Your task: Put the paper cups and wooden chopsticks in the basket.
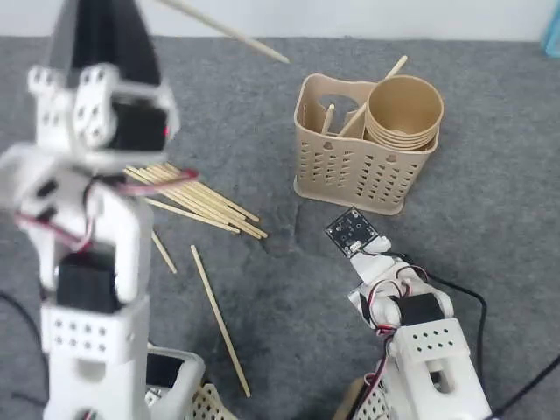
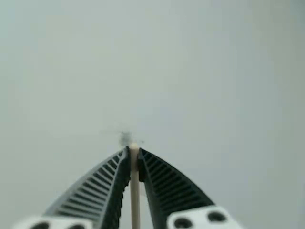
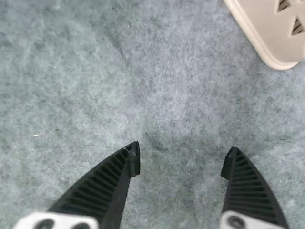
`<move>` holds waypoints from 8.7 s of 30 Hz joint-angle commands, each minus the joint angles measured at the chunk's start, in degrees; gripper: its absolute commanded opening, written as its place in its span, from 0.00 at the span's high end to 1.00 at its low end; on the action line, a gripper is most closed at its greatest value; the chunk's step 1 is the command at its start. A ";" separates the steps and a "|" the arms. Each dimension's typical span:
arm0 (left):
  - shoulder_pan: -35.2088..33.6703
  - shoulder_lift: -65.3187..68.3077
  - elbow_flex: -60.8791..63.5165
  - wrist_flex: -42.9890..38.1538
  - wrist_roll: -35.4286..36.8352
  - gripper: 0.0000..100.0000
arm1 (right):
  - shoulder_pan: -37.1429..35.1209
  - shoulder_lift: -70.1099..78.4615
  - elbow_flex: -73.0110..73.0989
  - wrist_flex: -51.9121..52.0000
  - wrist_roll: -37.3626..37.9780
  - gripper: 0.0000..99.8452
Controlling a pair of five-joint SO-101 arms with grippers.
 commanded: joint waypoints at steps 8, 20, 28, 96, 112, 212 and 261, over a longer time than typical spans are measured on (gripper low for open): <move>6.59 20.04 -12.53 6.07 0.09 0.99 | 0.92 -1.19 -0.26 -1.27 -0.09 0.72; 8.88 26.64 -4.70 6.07 0.00 0.99 | 0.92 -1.19 -0.26 -1.45 -0.09 0.72; 12.57 26.64 2.07 6.33 -3.60 0.93 | 1.01 -1.19 -0.26 -1.45 -0.09 0.72; -81.05 11.69 47.78 45.19 -22.59 0.67 | -37.76 68.09 -65.49 -9.36 -16.79 0.72; -78.33 11.34 49.27 42.81 -22.42 0.67 | -40.66 90.07 -89.85 0.22 -20.04 0.72; -75.52 11.69 49.36 42.99 -22.86 0.67 | -15.87 19.12 -92.13 6.46 -18.81 0.99; -75.60 11.69 49.89 43.08 -25.23 0.67 | -0.84 39.43 -64.00 -33.45 -31.47 0.99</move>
